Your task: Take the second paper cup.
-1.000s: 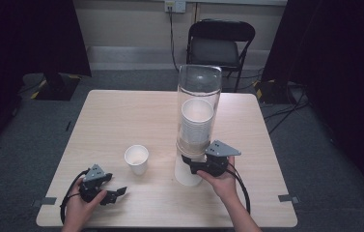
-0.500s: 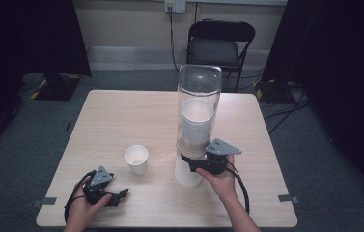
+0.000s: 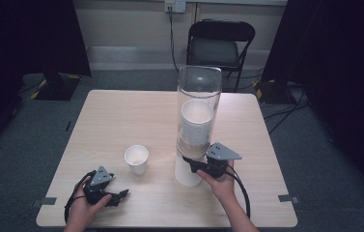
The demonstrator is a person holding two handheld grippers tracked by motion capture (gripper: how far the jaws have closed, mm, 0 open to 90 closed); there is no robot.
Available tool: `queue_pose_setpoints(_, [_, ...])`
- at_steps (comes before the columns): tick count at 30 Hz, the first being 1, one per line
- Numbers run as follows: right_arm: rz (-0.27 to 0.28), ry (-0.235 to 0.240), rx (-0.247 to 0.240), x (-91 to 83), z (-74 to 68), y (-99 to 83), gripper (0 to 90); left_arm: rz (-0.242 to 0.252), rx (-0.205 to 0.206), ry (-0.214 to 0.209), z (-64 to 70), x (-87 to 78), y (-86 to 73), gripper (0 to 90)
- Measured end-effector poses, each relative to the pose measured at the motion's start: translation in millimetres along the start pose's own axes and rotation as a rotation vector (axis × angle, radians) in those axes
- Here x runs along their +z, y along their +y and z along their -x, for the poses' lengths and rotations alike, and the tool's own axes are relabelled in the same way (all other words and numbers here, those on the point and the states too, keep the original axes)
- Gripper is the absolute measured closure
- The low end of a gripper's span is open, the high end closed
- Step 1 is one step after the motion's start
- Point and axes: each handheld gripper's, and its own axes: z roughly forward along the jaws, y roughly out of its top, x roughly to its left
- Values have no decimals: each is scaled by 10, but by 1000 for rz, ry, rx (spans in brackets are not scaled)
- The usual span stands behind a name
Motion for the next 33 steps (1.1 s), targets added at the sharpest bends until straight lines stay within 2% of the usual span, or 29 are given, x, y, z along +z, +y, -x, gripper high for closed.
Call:
queue_pose_setpoints(9, [-4, -1, -1, 11, -4, -25, 354, 0, 0, 0, 0, 0, -1, 148])
queue_pose_setpoints(10, [-110, -5, -23, 42, 7, -76, 387, 0, -1, 0, 0, 0, -1, 148])
queue_pose_setpoints(11, [-87, -1, -40, 65, 15, -168, 390, -2, 3, 0, 0, -3, -1, 148])
queue_pose_setpoints(13, [-86, -8, -27, 21, 13, -155, 388, -2, 1, 0, 2, -5, -4, 149])
queue_pose_setpoints(15, [-99, -1, -38, -5, 43, -143, 382, -1, 2, -1, 0, -4, -2, 148])
queue_pose_setpoints(16, [-198, 7, -47, 3, 90, -202, 378, 0, -1, -2, 1, -3, -2, 149])
queue_pose_setpoints(17, [-235, -3, -63, 8, 98, -258, 377, -6, 6, 3, -3, -8, 1, 148])
queue_pose_setpoints(22, [-206, 13, -3, -21, 144, -495, 368, 0, 0, -3, -1, -2, -2, 148])
queue_pose_setpoints(25, [-212, 21, -8, -32, 124, -470, 362, 0, 0, -2, 0, -2, -2, 147])
queue_pose_setpoints(33, [-220, 12, 0, -166, 209, -449, 348, 0, 0, -2, 0, -2, -2, 148])
